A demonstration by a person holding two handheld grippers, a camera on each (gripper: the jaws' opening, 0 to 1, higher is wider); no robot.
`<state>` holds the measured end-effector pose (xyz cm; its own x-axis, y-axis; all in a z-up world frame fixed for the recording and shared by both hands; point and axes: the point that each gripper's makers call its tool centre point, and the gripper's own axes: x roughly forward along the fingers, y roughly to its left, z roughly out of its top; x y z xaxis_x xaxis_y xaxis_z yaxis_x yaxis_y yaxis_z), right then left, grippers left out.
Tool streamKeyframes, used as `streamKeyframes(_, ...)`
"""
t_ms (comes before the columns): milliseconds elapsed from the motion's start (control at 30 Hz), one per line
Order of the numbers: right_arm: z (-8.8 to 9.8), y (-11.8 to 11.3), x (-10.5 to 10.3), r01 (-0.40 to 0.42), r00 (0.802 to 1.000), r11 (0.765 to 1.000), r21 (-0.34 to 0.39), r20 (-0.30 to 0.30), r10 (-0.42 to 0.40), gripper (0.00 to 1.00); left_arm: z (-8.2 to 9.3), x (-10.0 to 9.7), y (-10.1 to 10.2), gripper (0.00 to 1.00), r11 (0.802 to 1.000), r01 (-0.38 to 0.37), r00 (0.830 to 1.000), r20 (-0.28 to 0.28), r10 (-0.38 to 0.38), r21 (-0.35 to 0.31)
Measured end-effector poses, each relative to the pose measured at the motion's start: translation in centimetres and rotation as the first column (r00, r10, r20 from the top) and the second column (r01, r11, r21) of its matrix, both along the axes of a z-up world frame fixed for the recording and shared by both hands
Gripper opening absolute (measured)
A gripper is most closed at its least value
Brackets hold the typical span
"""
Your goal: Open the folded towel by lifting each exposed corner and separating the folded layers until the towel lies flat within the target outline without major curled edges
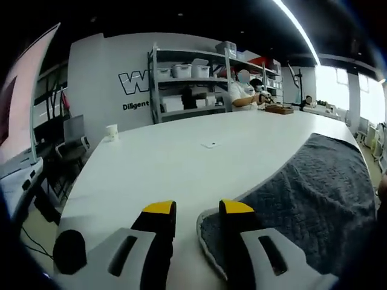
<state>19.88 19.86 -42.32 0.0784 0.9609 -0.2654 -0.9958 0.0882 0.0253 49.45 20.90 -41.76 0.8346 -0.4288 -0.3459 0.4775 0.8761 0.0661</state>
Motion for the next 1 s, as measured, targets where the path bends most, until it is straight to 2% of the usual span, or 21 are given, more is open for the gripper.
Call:
streamKeyframes(300,1.1,-0.2,0.1,0.017,0.998,1.000,0.015,0.066,-0.018,0.35,0.1,-0.2,-0.3,0.27,1.000,0.013,1.000,0.004,-0.013,0.017)
streamKeyframes(433,0.7,-0.1,0.1,0.024,0.990,0.999,-0.025,0.140,-0.020,0.34,0.3,-0.3,-0.3,0.27,1.000,0.014,1.000,0.007,-0.014,0.024)
streamKeyframes(500,0.0,-0.2,0.1,0.029,0.979,0.997,-0.073,0.202,-0.014,0.34,0.4,-0.5,-0.3,0.27,1.000,0.019,1.000,0.006,-0.019,0.021)
streamKeyframes(633,-0.6,0.1,-0.8,0.010,0.979,0.995,-0.100,0.204,0.011,0.33,0.1,-0.7,-0.5,0.26,0.999,0.033,0.999,0.001,-0.033,0.029)
streamKeyframes(667,-0.6,0.0,-0.6,0.019,0.975,0.994,-0.107,0.222,0.005,0.33,0.1,-0.8,-0.4,0.27,0.999,0.033,0.999,0.000,-0.033,0.032)
streamKeyframes(700,-0.5,-0.1,-0.2,0.033,0.963,0.992,-0.123,0.269,0.001,0.33,-0.1,-0.9,-0.4,0.27,0.999,0.036,0.999,-0.003,-0.036,0.037)
streamKeyframes(733,-0.4,0.0,-0.3,0.036,0.960,0.992,-0.118,0.280,-0.001,0.33,-0.2,-0.9,-0.3,0.26,0.999,0.036,0.999,-0.005,-0.036,0.039)
streamKeyframes(933,0.4,-0.4,-0.4,0.032,0.950,0.992,-0.124,0.313,0.008,0.35,-0.1,-1.1,0.4,0.26,0.999,0.020,1.000,0.002,-0.020,0.036)
streamKeyframes(1000,0.7,-0.2,-0.8,0.010,0.970,0.997,-0.082,0.243,0.011,0.33,0.0,-1.1,0.5,0.26,0.999,0.017,1.000,0.003,-0.017,0.028)
